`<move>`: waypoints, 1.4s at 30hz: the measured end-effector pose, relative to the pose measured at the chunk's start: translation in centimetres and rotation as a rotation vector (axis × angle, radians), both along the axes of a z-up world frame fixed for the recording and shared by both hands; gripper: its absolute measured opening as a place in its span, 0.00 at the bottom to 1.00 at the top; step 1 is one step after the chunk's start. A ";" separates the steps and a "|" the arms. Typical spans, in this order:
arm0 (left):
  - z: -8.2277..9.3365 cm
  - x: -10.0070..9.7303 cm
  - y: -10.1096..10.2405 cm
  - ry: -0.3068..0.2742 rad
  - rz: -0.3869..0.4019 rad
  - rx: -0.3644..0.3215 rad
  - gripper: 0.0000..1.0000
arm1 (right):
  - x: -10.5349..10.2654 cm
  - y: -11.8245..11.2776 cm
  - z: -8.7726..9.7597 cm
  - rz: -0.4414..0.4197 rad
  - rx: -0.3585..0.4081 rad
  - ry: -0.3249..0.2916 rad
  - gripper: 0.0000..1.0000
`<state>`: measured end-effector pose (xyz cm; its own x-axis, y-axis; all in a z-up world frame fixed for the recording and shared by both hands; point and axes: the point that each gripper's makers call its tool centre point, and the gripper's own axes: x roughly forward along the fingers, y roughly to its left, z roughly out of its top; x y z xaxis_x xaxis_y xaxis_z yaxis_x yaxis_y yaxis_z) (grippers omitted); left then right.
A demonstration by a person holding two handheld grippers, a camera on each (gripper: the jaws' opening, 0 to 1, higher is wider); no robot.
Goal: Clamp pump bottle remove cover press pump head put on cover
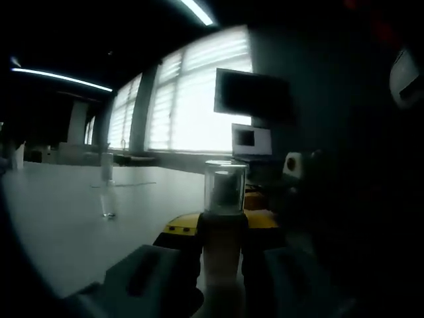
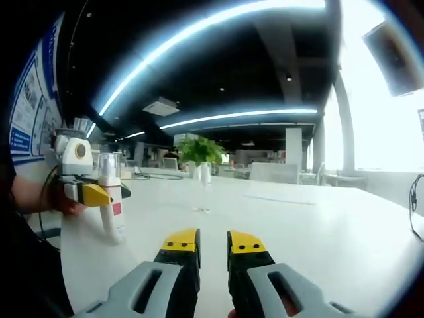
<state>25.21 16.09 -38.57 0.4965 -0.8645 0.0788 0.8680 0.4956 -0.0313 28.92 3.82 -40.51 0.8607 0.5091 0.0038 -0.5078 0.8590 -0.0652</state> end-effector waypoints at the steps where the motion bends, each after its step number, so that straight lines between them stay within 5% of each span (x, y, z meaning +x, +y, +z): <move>1: 0.0 -0.1 0.0 -0.004 -0.001 0.000 0.14 | 0.0 0.0 0.0 0.000 0.001 0.000 0.11; 16: -1.1 0.0 -0.2 -0.026 0.022 0.069 0.14 | 0.0 0.0 0.0 -0.001 -0.002 -0.004 0.11; 42: -0.7 0.0 0.0 -0.021 0.038 0.050 0.13 | -0.2 0.4 -0.1 0.015 -0.012 0.006 0.12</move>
